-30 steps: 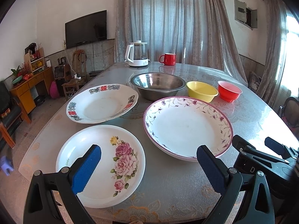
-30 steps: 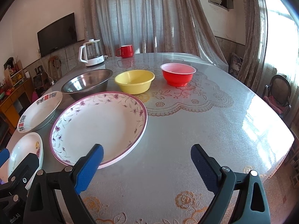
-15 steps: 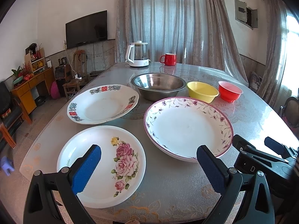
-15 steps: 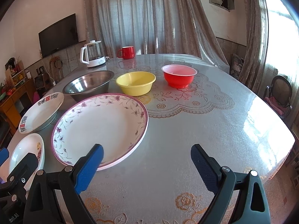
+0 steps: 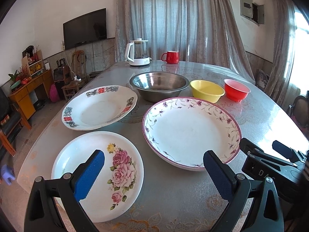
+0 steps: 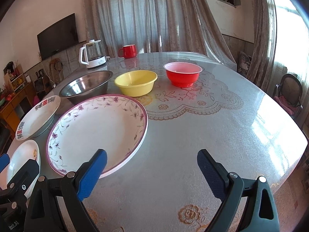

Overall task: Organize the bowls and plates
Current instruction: 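Reach the right gripper to the purple-floral plate rim and grasp it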

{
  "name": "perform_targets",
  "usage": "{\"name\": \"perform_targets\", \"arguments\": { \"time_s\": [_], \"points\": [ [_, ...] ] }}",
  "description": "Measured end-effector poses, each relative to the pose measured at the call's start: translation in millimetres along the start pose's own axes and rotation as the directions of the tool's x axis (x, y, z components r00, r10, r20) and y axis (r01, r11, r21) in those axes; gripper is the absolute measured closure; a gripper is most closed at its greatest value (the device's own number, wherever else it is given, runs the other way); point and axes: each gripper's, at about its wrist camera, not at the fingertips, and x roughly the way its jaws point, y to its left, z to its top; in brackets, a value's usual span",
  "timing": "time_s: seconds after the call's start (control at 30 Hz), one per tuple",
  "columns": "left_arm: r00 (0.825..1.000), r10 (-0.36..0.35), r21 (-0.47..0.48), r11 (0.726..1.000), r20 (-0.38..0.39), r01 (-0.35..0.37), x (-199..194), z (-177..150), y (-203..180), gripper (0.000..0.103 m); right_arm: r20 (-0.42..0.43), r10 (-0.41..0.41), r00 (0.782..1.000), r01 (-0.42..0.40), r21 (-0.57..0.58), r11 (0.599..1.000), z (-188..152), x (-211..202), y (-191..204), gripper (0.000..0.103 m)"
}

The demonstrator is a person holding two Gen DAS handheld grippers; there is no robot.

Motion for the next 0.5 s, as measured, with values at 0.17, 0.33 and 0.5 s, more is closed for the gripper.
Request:
{"name": "perform_targets", "arguments": {
  "time_s": [0.17, 0.33, 0.5],
  "points": [
    [1.0, -0.012, -0.004, 1.0, -0.018, 0.012, 9, 2, 1, 0.0, -0.022, 0.004, 1.0, -0.004, 0.003, 1.0, 1, 10, -2, 0.007],
    [0.997, -0.071, -0.005, 0.997, -0.029, 0.071, 17, 6, 2, 0.0, -0.021, 0.013, 1.0, -0.012, 0.002, 1.0, 5, 16, -5, 0.007],
    [0.975, -0.201, -0.05, 0.979, -0.099, 0.197, 32, 17, 6, 0.0, -0.025, 0.063, 0.998, -0.063, 0.004, 0.998, 14, 23, -14, 0.008]
  ]
}}
